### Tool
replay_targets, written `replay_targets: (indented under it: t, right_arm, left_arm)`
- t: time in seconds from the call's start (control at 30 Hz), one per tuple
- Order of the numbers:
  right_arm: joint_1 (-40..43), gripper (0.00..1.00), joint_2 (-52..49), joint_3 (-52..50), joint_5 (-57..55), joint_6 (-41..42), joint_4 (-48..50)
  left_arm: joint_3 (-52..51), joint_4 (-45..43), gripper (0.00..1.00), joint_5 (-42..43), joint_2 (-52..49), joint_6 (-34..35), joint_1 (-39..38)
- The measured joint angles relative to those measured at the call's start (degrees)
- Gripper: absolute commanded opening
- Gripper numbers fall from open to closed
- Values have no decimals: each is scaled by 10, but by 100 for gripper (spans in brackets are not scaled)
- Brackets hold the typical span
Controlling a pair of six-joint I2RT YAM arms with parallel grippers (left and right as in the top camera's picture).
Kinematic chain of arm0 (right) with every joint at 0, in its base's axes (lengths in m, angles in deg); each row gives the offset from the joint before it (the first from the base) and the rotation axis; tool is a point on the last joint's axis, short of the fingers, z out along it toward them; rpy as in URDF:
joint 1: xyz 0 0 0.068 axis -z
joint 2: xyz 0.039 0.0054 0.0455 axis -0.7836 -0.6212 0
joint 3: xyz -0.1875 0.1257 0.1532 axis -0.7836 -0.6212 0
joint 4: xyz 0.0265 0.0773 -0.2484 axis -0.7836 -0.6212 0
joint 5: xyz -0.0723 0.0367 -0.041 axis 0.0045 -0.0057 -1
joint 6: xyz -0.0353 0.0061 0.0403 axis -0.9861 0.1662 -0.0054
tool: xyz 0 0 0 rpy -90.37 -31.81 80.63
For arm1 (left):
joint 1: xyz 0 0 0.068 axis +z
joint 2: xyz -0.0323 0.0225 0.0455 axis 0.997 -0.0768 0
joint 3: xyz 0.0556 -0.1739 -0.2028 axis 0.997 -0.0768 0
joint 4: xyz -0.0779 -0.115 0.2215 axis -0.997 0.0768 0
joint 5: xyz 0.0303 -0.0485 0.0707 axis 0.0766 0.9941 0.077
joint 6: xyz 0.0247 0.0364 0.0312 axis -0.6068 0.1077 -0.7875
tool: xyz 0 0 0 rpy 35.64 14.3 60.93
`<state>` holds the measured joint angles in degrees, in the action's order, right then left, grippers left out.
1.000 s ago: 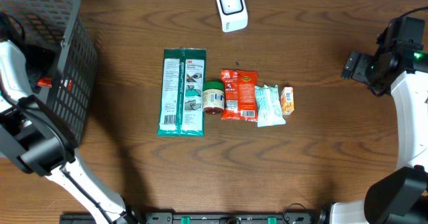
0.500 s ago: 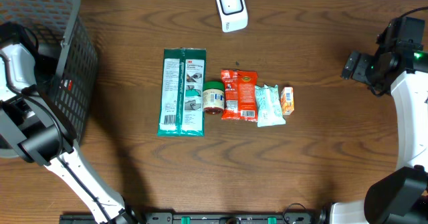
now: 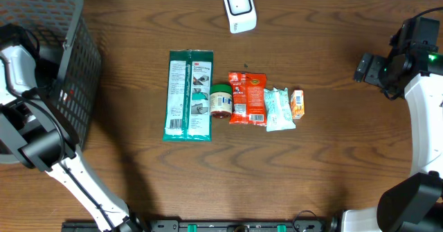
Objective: Scan the item barcode
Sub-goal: 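Close the left gripper on the red Nescafe stick and lift it, then carry the Nescafe stick with the left gripper over the glove pack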
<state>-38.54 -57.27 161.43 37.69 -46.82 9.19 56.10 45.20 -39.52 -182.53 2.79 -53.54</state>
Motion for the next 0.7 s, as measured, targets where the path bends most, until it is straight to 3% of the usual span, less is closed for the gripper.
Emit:
replay_targets:
  t: [0.17,0.5,0.7]
  right_arm:
    - [0,99,0,0,0,0,0]
    - [0,99,0,0,0,0,0]
    - [0,99,0,0,0,0,0]
  left_arm:
    - [0,8,7,0,44,-7,8]
    - [5,-12,7,0,316,-9,10]
    - [7,75,7,2,439,-9,-5]
